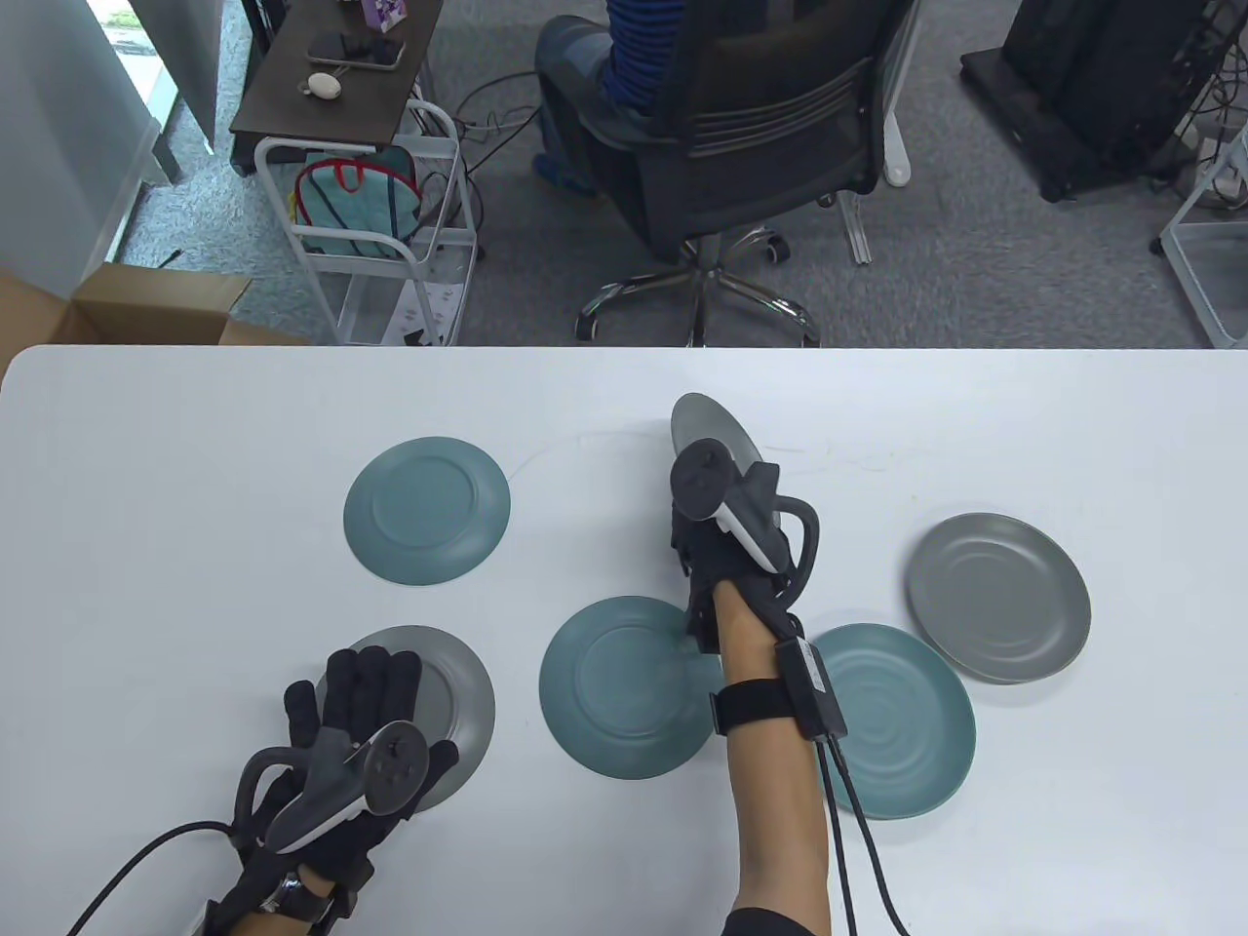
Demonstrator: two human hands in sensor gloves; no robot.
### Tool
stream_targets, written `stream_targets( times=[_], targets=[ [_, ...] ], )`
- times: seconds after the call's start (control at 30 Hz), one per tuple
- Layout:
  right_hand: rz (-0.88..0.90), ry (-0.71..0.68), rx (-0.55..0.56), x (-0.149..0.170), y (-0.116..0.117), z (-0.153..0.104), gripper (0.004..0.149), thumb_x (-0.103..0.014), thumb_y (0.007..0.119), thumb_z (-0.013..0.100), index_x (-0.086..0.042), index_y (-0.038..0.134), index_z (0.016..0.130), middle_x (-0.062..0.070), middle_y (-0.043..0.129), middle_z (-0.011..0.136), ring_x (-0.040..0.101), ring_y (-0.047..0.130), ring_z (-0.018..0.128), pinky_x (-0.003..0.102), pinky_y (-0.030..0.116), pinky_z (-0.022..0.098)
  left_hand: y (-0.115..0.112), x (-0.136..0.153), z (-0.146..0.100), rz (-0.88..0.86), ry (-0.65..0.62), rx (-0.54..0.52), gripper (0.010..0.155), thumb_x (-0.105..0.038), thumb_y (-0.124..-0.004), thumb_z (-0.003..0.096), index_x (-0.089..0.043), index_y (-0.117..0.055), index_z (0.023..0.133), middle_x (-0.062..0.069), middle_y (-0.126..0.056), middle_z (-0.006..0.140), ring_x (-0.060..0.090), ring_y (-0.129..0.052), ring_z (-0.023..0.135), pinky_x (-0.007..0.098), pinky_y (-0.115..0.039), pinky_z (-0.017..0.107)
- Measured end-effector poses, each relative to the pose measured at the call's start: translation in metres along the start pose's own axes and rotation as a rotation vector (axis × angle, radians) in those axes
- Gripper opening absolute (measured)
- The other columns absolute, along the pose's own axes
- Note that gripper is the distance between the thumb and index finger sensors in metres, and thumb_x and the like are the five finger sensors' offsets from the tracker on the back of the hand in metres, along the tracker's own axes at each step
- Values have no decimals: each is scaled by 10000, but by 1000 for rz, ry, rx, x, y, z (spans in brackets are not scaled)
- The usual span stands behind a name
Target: Flip plate to back facing up
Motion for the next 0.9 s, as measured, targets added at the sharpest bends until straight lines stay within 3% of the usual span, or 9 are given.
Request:
stream_targets(
  times=[0.23, 0.43, 0.9],
  targets=[
    [350, 78, 54, 34, -25, 0, 552, -260, 754, 506, -125, 595, 1017, 179, 817, 949, 389, 905, 769, 427, 822, 499, 0, 0, 0, -2, -5, -4, 905, -717, -478, 557, -178, -125, 1192, 196, -215, 1221, 485, -281, 1177, 714, -285, 766],
    [572, 142, 69, 59, -26, -2, 561, -250, 784, 496, -118, 605, 1011, 163, 846, 919, 369, 930, 730, 411, 832, 475, 0, -1, 0, -2, -9, -2, 903, -716, -480, 557, -178, -129, 1192, 196, -217, 1221, 486, -280, 1177, 712, -292, 768],
    [758, 288, 54, 91, -3, 1, 614, -284, 838, 476, -124, 594, 1016, 100, 897, 815, 289, 969, 606, 355, 841, 426, 2, -2, -2, -2, -15, -24, 904, -715, -480, 557, -176, -129, 1192, 197, -216, 1220, 486, -283, 1177, 711, -298, 770]
  ],
)
Point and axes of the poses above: the tracker on the back of each hand, its own x axis roughly to the little-finger side, its own z axis roughly from the wrist to the fingertips, y = z × x, the point moved 4 cm from there along z, roughly from the wrist to the fingertips
